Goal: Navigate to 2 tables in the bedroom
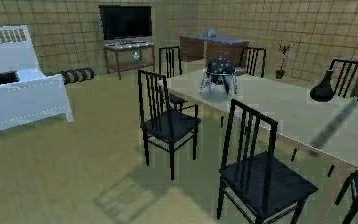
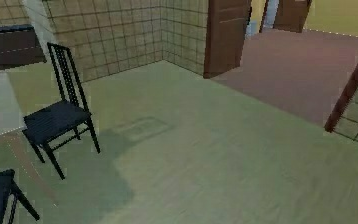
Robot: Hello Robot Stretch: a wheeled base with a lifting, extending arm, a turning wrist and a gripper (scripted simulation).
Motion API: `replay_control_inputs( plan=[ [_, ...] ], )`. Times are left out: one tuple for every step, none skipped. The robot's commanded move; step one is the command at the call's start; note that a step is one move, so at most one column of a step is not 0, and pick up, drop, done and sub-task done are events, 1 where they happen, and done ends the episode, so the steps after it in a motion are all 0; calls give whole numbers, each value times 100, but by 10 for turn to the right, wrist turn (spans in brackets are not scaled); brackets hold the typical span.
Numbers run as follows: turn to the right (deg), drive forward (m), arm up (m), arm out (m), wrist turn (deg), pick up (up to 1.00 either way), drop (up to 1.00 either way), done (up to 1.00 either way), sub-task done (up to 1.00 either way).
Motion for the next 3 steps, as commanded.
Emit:
replay_control_inputs(
  plan=[
    [-270, 0, 0, 0, 0, 0, 0, 0, 0],
    [0, 100, 0, 0, 0, 0, 0, 0, 0],
    [-30, 0, 0, 0, 0, 0, 0, 0, 0]
  ],
)
